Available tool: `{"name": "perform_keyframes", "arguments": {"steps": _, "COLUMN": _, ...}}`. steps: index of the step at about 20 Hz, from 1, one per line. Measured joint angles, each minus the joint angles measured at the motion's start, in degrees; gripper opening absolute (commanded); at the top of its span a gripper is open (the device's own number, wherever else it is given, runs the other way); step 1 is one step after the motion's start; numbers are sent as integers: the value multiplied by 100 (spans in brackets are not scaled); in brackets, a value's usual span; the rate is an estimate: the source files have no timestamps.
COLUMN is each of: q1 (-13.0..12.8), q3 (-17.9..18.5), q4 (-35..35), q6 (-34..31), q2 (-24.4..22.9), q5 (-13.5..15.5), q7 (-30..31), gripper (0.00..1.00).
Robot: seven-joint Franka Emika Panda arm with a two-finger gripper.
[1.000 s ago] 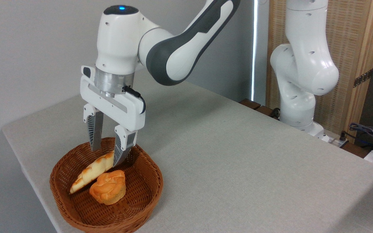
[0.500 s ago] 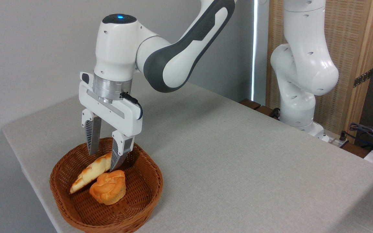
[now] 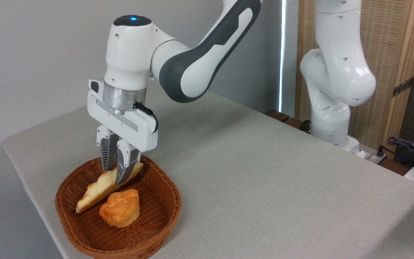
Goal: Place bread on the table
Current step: 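Lift the bread roll out of the basket and carry it beside the basket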
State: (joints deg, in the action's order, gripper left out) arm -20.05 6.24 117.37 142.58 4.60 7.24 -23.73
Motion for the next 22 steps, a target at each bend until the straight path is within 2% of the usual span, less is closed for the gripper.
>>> {"name": "perform_keyframes", "arguments": {"steps": 3, "q1": 2, "q3": 14, "q4": -48, "q6": -71, "q2": -38, "q5": 23, "q7": 1, "gripper": 20}}
{"name": "perform_keyframes", "arguments": {"steps": 6, "q1": 35, "q3": 56, "q4": -285, "q6": -550, "q2": -174, "q5": 357, "q7": 2, "gripper": 20}}
{"name": "perform_keyframes", "arguments": {"steps": 10, "q1": 56, "q3": 349, "q4": -751, "q6": -1512, "q2": -389, "q5": 661, "q7": 2, "gripper": 21}}
{"name": "perform_keyframes", "arguments": {"steps": 15, "q1": 71, "q3": 559, "q4": -926, "q6": -3094, "q2": -1051, "q5": 712, "q7": -84, "gripper": 24}}
{"name": "perform_keyframes", "arguments": {"steps": 18, "q1": 71, "q3": 574, "q4": -586, "q6": -3750, "q2": -1572, "q5": 712, "q7": -337, "gripper": 28}}
{"name": "perform_keyframes", "arguments": {"steps": 22, "q1": 70, "q3": 618, "q4": 426, "q6": -3840, "q2": -2135, "q5": 712, "q7": -900, "gripper": 31}}
